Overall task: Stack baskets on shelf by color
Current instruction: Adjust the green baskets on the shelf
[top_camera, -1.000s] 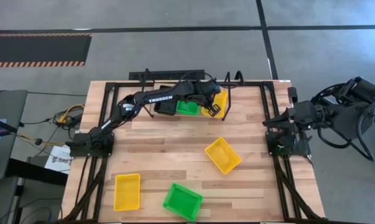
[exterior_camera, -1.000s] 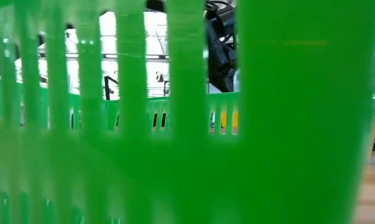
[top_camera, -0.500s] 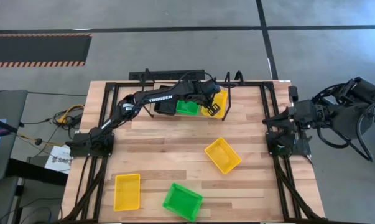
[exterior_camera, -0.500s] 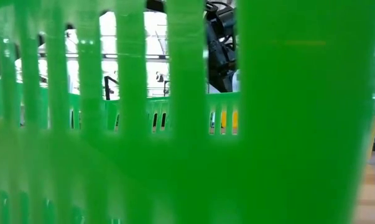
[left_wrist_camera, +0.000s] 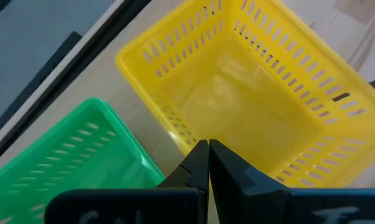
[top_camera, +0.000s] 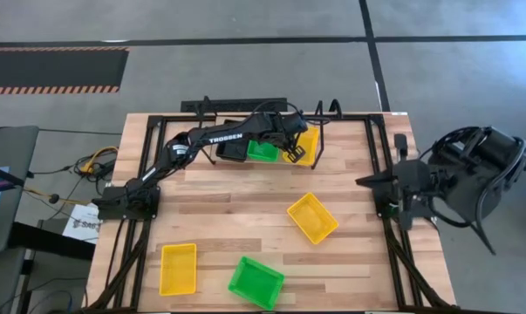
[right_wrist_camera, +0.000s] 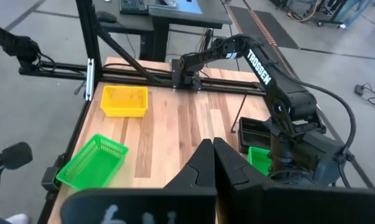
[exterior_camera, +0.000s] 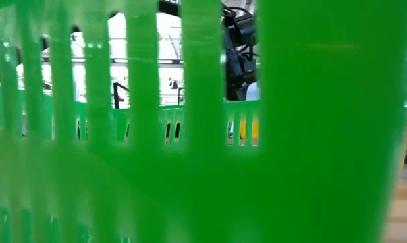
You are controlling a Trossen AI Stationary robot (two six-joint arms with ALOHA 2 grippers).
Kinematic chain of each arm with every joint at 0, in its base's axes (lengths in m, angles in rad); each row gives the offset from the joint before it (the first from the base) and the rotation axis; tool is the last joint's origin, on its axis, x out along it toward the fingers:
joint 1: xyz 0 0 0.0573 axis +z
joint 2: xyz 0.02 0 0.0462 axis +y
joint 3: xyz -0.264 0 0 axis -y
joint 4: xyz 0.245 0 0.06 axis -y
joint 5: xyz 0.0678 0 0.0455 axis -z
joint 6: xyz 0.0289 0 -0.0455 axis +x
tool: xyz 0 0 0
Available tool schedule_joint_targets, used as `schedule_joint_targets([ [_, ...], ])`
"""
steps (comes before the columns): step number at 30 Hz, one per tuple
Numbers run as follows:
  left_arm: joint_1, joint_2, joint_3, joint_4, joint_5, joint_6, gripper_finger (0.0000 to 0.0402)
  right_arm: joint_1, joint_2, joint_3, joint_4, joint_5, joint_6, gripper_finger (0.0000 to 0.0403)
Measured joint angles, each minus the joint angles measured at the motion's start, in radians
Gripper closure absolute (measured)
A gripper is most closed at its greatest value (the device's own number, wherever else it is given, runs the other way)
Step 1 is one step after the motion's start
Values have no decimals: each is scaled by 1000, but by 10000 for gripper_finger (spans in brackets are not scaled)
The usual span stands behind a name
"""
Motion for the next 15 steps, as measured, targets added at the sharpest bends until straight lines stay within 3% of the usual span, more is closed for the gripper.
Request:
schedule_joint_targets([
  [15, 1, 0, 0, -52, -30, 15, 401, 0, 9, 0, 12, 0, 0, 399],
])
